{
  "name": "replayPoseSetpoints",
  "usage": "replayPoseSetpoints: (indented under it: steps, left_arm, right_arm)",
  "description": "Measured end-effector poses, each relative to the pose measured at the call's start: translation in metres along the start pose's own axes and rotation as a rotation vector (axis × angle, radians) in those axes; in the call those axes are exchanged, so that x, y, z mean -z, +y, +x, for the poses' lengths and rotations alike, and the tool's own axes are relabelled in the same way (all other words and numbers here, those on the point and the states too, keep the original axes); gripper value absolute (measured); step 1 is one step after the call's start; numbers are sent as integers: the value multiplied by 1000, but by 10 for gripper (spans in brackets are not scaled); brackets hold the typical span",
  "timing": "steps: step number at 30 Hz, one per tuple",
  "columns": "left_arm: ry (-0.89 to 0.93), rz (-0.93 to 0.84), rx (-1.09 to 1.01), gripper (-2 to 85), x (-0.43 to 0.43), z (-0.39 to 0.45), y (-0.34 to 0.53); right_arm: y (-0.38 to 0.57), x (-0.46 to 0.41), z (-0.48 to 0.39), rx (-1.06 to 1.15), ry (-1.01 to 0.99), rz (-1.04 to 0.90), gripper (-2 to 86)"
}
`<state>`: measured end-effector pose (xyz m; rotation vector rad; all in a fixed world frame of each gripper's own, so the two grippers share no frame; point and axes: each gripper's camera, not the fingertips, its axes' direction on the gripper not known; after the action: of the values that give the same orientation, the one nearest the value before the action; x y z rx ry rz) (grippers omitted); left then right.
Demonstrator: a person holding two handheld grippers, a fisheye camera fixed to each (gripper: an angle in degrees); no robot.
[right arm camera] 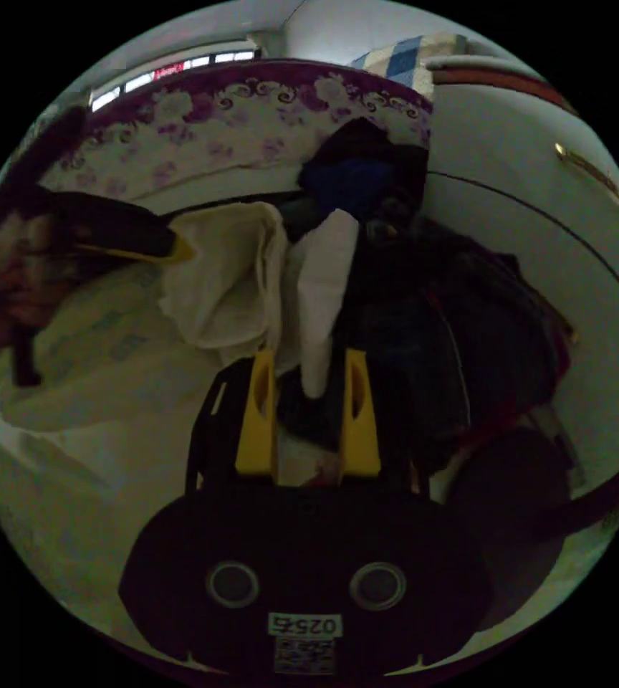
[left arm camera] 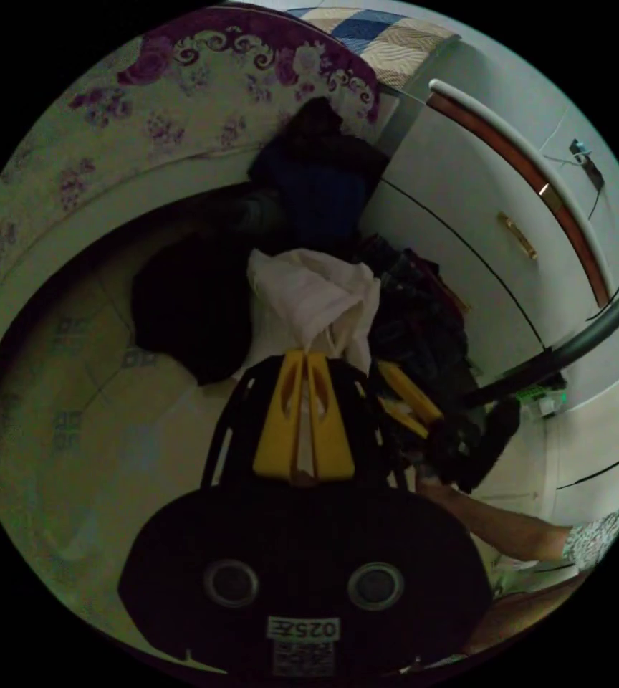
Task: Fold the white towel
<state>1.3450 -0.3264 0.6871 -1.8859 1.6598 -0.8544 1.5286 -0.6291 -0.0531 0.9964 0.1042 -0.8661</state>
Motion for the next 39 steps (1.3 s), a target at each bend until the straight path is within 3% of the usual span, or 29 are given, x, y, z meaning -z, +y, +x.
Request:
replayPoseSetpoints:
  steps: [1, 3, 8, 10, 15, 19, 22, 23, 25, 26, 28, 30, 35, 39]
  left_arm:
    - [-7, -10, 0, -9, 8, -11, 7]
    - [-9, 5, 18, -9, 27, -30, 20]
    - [57, 96, 122, -9, 127, -109, 78]
    - [69, 136, 134, -10, 211, -146, 123]
    - [80, 106, 208, -11, 405, -189, 235]
    - [90, -24, 387, -11, 508, -212, 362]
    - [231, 54, 674, -10, 512, -256, 485]
    - [204, 69, 725, -10, 508, -266, 513]
    - [-25, -6, 818, -10, 482, -299, 625]
    - [-26, -26, 886, -10, 473, -307, 654]
    - [233, 157, 1066, -9, 451, -316, 753]
    - [269, 325, 1099, 2, 455, -303, 793]
    - [77, 443, 922, 109, 496, -261, 778]
    - [156, 302, 903, 123, 489, -282, 742]
  right_arm:
    - [-9, -20, -12, 12, 85, -59, 47]
    - [-15, -41, -19, -20, 113, -139, 32]
    - [25, 6, 26, -230, -481, -18, 7]
    - [46, 58, 44, -236, -687, 54, 3]
    - [48, 165, 32, -34, -966, 25, 8]
    - [46, 201, 2, -39, -1121, -69, 16]
    - [58, 159, -39, -74, -1167, -218, 17]
    - [62, 145, -47, -77, -1162, -246, 19]
    - [90, 80, -76, 0, -1056, -390, 32]
    - [100, 61, -83, 16, -1006, -449, 35]
    - [144, 7, -94, -7, -880, -609, 55]
    - [162, -1, -96, -41, -857, -634, 78]
    - [175, 56, -149, -4, -838, -477, 152]
    - [199, 50, -223, 35, -711, -566, 156]
